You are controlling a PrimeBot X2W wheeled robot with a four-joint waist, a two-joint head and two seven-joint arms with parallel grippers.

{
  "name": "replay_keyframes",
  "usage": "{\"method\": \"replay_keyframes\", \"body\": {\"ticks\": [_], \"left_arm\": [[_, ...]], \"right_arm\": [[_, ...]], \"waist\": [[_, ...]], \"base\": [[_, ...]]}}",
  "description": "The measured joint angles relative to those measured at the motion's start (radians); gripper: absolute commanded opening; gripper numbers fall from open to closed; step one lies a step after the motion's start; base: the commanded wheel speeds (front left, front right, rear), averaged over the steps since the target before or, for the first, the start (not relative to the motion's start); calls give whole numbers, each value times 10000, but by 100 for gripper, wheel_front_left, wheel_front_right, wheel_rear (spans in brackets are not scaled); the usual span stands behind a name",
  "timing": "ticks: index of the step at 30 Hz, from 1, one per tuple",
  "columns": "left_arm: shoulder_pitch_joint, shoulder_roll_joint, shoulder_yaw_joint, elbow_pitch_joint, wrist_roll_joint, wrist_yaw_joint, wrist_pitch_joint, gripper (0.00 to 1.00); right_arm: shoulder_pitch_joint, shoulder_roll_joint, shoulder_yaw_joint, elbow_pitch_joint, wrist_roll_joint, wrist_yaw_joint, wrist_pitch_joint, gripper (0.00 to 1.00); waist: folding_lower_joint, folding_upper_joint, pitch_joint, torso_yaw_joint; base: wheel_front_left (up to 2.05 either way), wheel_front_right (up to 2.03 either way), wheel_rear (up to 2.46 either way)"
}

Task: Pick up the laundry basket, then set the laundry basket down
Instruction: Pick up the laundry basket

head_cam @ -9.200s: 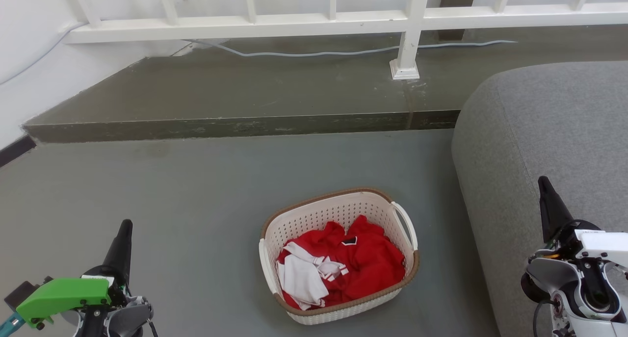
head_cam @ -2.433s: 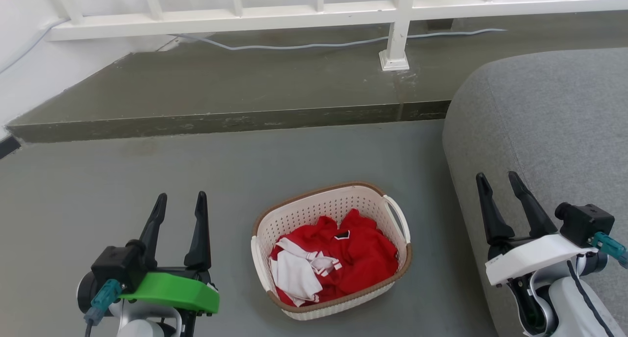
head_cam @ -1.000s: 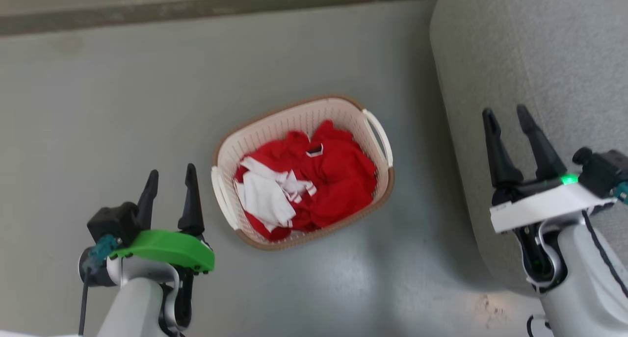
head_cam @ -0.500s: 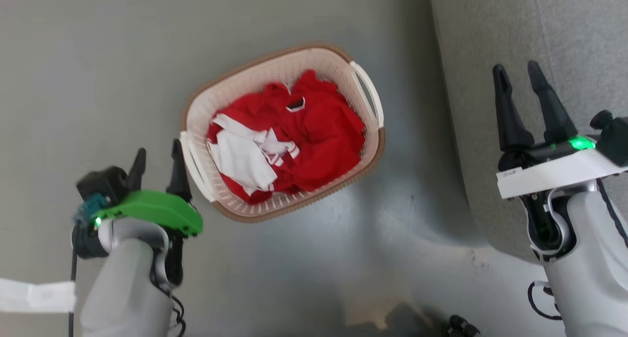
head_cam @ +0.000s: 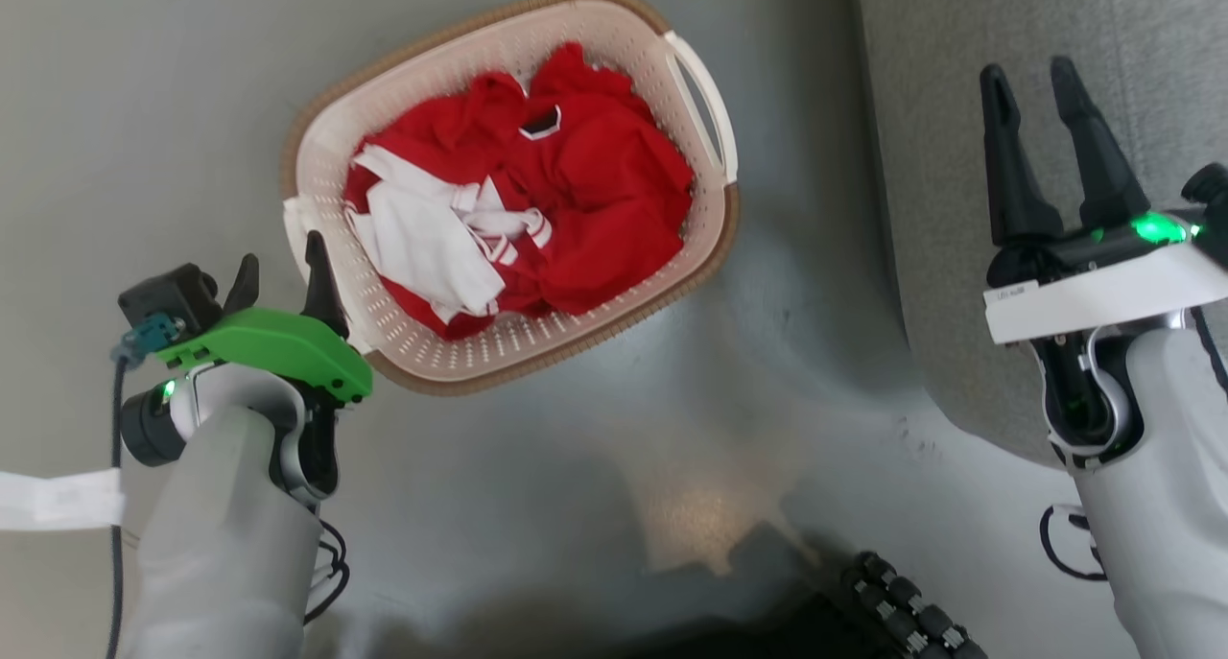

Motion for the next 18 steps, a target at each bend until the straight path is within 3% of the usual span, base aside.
{"method": "replay_keyframes", "body": {"ticks": [18], "left_arm": [[-1109,-29,-276,2029,-685,-278,328,100]], "right_arm": [[-525,-111,134,6,203,10,-2,100]], "waist": [[-1,0,1104,-259]], "base": [[0,0,0]]}}
